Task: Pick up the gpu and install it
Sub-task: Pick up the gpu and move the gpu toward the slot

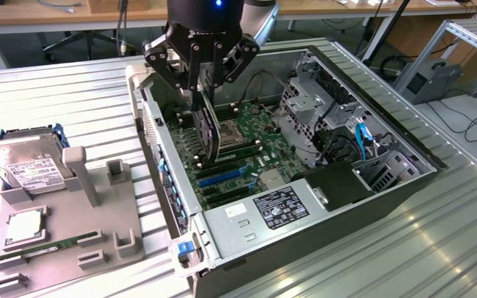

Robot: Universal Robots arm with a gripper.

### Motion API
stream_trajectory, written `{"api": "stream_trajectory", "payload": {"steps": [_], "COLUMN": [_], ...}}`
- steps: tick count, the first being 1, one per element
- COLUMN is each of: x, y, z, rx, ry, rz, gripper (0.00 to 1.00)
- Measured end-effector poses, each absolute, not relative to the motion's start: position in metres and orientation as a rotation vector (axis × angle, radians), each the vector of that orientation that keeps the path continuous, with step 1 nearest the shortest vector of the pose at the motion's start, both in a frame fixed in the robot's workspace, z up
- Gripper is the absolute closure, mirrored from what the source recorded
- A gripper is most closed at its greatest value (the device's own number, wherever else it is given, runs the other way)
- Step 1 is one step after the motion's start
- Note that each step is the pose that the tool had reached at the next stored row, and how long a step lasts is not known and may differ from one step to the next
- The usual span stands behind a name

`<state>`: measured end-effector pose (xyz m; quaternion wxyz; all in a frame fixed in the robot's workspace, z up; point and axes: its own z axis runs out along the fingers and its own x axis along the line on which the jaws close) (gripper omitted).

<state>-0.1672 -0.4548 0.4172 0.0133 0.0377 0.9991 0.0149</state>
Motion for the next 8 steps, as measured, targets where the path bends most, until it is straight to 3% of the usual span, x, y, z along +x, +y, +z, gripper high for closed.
{"api": "stream_trajectory", "payload": {"steps": [8], "x": [-0.1635], "y": [-0.4547], "z": [0.4161], "rx": [0.117], "ry": [3.112], "rz": [0.045], "gripper": [0.74]}}
